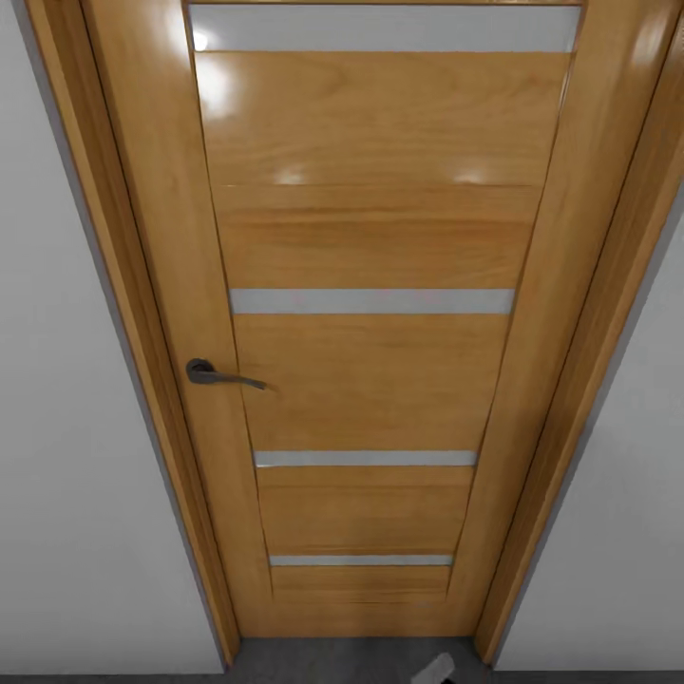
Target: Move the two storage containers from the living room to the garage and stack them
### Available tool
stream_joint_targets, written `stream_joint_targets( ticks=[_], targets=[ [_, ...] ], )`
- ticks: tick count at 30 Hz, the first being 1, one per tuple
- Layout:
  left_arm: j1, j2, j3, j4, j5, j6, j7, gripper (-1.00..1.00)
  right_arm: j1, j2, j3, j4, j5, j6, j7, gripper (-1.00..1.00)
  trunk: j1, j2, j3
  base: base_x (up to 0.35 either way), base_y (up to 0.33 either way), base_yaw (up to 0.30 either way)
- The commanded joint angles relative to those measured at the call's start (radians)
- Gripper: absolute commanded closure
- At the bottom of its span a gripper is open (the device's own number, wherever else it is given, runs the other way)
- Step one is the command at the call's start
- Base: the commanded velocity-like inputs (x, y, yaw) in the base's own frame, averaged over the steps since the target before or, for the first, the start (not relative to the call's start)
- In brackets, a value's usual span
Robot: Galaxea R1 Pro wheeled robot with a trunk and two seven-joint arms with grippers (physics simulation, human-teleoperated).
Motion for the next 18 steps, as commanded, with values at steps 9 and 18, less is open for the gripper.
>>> stream_joint_targets(
  ticks=[9, 18],
  targets=[
    [0.000, 0.000, 0.001, 0.000, 0.006, -0.003, 0.000, -1.00, -0.110, 0.073, 0.149, -0.360, 0.006, 0.374, 0.003, -1.00, 0.000, -0.001, -0.001, 0.000, 0.000, 0.000],
    [0.000, 0.000, 0.001, 0.000, 0.003, -0.003, -0.001, -1.00, -0.307, 0.073, 0.283, -0.444, 0.005, 0.609, 0.002, -1.00, 0.000, -0.001, -0.001, 0.000, 0.000, 0.000]
  ],
)
